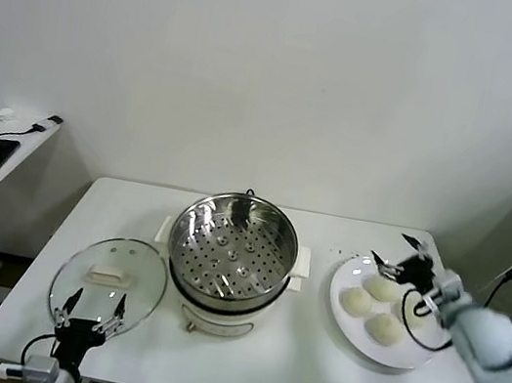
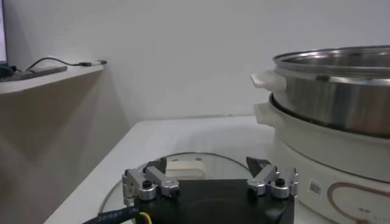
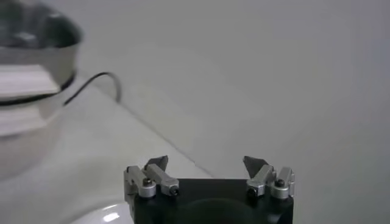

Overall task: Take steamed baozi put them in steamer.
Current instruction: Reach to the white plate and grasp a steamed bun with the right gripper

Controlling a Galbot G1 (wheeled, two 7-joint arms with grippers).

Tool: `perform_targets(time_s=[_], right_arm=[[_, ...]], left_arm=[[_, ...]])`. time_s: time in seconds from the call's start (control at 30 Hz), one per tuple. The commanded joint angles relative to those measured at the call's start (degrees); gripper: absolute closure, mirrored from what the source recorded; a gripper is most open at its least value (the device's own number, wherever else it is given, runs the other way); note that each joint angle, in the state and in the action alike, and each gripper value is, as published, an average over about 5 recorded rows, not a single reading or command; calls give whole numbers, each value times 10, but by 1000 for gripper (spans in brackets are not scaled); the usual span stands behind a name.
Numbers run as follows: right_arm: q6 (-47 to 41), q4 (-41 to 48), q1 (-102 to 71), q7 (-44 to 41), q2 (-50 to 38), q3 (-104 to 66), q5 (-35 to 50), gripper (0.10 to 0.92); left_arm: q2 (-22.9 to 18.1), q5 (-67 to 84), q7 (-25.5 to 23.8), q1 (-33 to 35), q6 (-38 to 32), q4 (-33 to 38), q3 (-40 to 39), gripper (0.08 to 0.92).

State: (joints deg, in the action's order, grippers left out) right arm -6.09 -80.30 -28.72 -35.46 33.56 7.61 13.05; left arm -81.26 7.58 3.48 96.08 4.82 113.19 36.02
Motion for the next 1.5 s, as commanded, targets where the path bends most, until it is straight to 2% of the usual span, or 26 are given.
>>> perform_targets(time_s=[0.03, 0.2, 0.4, 0.9, 1.5], right_arm=[[75, 126, 407, -244, -113, 438, -29, 203], [129, 225, 590, -340, -50, 666, -35, 203], [126, 284, 619, -370, 37, 756, -30, 203], [76, 451, 433, -275, 204, 649, -17, 203], [38, 488, 384, -236, 238, 601, -20, 214]], left_arm=[[0, 1, 0, 0, -5, -2, 0, 177], [-5, 1, 0, -3, -7, -6, -2, 177], [-8, -3, -1, -11, -8, -16, -6, 177], [-6, -9, -9, -10, -12, -29, -6, 177], [-8, -13, -11, -15, -10, -27, -14, 177]])
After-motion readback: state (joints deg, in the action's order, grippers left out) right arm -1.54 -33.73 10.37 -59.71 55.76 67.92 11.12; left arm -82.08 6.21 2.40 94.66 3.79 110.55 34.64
